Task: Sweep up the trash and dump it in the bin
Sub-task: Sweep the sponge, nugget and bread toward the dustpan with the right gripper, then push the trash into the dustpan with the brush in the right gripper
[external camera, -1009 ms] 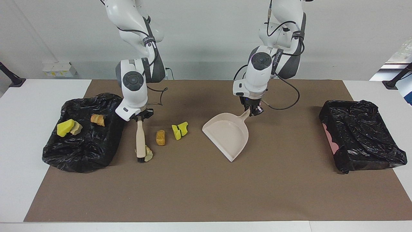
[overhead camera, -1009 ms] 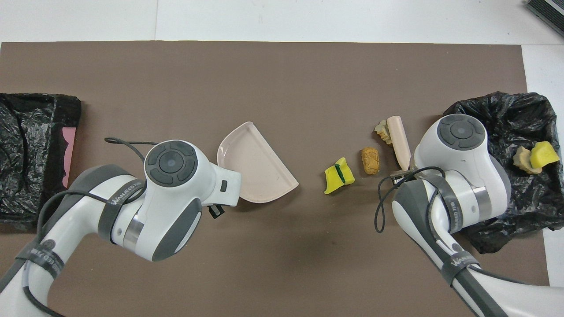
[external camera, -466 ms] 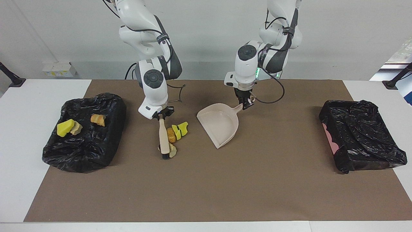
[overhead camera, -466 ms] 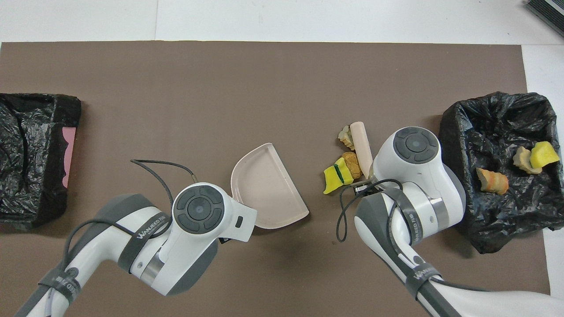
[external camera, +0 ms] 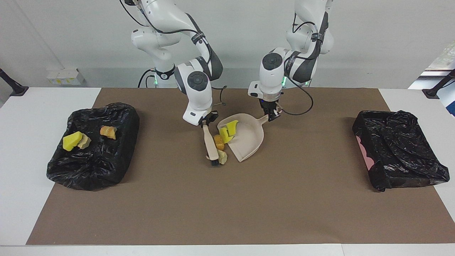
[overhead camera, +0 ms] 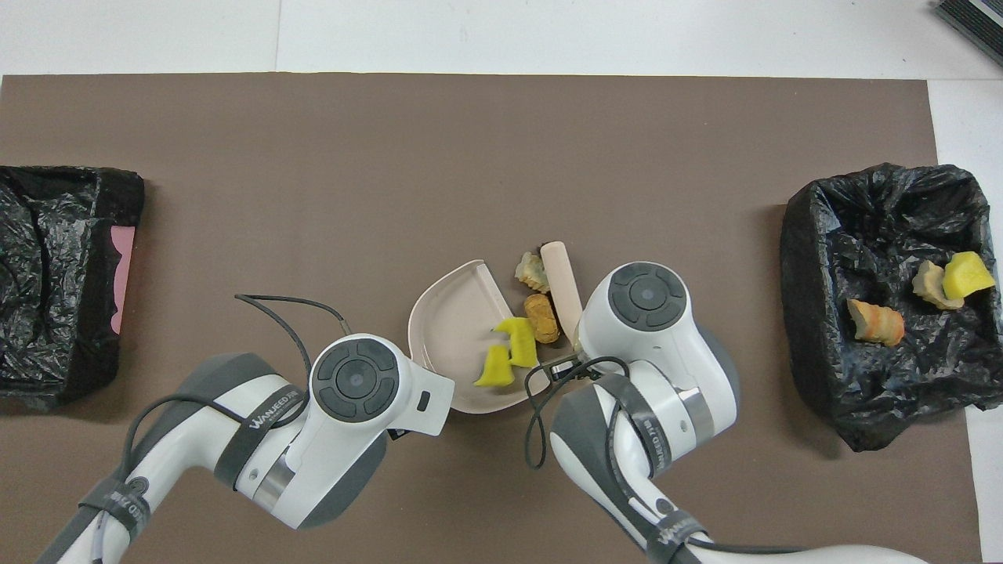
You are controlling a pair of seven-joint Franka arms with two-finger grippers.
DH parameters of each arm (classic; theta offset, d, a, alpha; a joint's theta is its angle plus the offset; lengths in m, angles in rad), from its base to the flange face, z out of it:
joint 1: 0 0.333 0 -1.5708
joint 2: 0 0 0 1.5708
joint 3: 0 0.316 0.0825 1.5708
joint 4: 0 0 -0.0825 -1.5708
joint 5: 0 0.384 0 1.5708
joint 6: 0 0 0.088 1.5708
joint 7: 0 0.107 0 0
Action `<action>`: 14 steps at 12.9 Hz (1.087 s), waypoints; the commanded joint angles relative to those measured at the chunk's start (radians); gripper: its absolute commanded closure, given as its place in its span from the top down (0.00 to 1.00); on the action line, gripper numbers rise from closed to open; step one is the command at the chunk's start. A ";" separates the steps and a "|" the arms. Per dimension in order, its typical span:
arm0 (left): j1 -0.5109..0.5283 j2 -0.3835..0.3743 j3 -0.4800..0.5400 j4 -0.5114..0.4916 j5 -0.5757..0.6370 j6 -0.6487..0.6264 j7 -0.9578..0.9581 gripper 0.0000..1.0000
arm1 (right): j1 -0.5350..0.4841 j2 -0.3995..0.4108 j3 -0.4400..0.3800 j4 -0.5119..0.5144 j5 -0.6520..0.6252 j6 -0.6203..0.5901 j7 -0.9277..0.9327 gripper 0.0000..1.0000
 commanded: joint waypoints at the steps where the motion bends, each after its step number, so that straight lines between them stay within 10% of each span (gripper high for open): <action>1: -0.009 -0.013 0.012 -0.032 0.021 0.034 -0.014 0.00 | 0.041 0.020 0.010 0.049 0.133 -0.012 -0.014 0.00; 14: 0.211 -0.016 0.014 0.037 0.021 0.092 0.361 0.00 | 0.000 -0.003 0.002 0.218 0.032 -0.299 0.112 0.00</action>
